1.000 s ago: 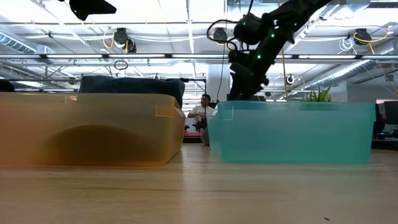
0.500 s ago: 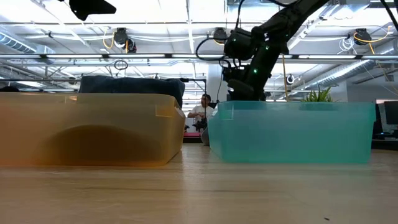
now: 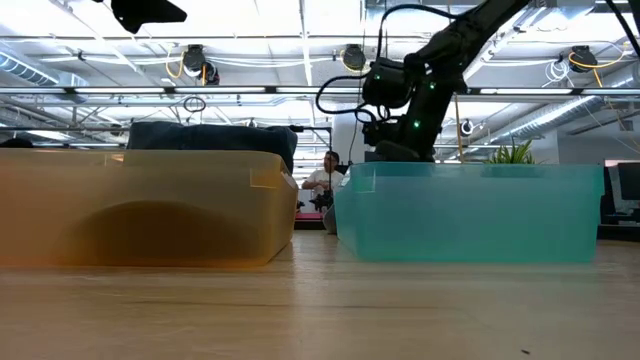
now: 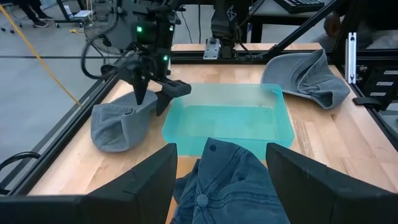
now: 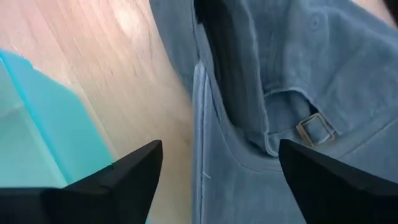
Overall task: Pick & Place hat
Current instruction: Put the top right gray cap into the green bin
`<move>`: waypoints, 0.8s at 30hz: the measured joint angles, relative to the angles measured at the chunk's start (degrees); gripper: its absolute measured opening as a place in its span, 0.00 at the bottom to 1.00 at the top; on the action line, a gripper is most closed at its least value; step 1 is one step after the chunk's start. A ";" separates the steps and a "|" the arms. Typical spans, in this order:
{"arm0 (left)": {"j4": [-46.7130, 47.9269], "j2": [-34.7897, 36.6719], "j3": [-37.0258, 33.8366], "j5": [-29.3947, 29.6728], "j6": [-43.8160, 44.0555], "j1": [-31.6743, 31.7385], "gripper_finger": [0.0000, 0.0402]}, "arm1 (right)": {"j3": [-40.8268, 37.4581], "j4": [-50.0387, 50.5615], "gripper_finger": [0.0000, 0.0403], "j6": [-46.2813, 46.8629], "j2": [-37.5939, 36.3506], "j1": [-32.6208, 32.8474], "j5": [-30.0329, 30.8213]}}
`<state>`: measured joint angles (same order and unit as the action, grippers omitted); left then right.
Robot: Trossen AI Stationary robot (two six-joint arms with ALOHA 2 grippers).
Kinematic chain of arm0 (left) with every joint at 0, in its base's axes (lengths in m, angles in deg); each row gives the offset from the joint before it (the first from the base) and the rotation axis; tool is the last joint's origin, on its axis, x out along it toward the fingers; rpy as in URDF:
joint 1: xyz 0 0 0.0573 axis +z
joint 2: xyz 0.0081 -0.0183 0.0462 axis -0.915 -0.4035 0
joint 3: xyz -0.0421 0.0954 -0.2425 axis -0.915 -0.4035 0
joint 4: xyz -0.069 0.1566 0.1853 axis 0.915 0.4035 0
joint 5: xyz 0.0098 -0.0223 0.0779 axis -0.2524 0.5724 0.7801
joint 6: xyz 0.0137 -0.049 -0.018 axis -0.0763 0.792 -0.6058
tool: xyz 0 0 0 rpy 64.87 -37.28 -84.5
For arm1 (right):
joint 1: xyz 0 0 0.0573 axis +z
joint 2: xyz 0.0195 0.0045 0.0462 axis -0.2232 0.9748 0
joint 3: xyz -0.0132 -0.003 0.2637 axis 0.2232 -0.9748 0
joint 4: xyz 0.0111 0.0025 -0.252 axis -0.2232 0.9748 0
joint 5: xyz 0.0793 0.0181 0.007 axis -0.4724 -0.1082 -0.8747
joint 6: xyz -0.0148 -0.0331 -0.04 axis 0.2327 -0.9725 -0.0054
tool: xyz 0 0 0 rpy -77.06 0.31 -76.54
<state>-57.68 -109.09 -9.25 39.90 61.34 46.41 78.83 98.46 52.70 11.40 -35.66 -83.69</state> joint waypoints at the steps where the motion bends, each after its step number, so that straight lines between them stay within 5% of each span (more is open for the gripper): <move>1: 0.00 -0.01 0.00 -0.01 0.00 -0.01 0.64 | -0.54 -0.31 0.73 -0.21 0.00 -0.06 -0.02; 7: 0.00 0.00 0.00 0.02 -0.02 0.00 0.64 | -1.37 -1.18 0.56 -0.37 0.04 -0.13 0.00; 19: 0.00 0.00 0.00 0.04 0.11 0.00 0.64 | -1.37 -0.74 0.05 -0.94 -0.03 -0.13 0.49; 24: 0.00 0.00 0.00 0.03 0.20 0.00 0.64 | -1.34 -0.48 0.02 -1.05 -0.07 -0.13 0.52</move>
<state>-57.68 -109.09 -9.25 39.93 61.54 46.41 77.49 97.98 51.65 11.33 -35.79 -83.17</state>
